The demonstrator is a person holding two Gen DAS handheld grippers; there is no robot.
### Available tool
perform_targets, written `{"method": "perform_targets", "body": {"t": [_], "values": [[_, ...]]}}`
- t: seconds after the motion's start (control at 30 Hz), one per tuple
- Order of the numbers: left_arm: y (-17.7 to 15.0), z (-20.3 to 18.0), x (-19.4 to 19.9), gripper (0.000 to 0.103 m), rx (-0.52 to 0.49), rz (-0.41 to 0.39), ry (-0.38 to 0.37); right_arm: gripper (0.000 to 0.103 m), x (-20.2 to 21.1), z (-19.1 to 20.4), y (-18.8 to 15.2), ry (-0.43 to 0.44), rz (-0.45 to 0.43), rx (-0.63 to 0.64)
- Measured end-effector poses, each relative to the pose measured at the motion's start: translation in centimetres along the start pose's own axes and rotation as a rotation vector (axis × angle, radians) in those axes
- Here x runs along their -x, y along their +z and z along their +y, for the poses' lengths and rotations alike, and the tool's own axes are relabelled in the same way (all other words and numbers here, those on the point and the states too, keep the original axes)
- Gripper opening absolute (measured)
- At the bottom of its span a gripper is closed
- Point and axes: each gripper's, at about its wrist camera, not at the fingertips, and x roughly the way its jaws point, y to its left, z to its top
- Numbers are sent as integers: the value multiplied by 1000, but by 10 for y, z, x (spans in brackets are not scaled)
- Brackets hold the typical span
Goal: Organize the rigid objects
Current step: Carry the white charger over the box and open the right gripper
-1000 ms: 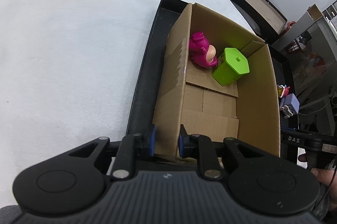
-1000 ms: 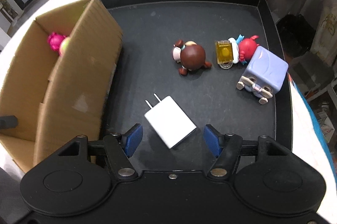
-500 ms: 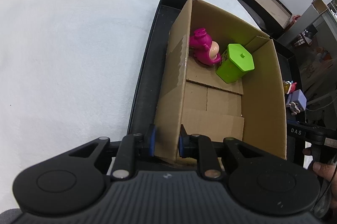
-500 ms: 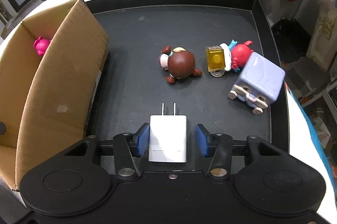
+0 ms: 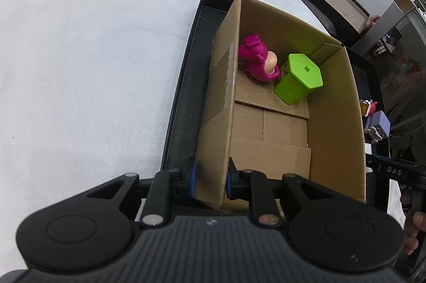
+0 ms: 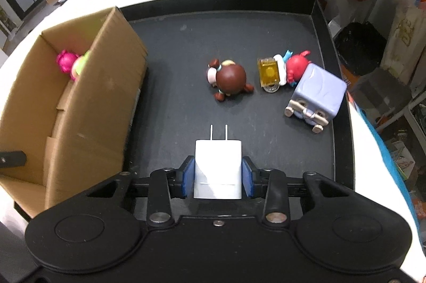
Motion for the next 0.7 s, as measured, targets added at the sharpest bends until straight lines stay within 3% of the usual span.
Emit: {"method": "perform_targets", "body": {"t": [0.7], "values": [[-2,8,2,20,25,-12,-33,36,43,35,37,-26,-85,55]]}}
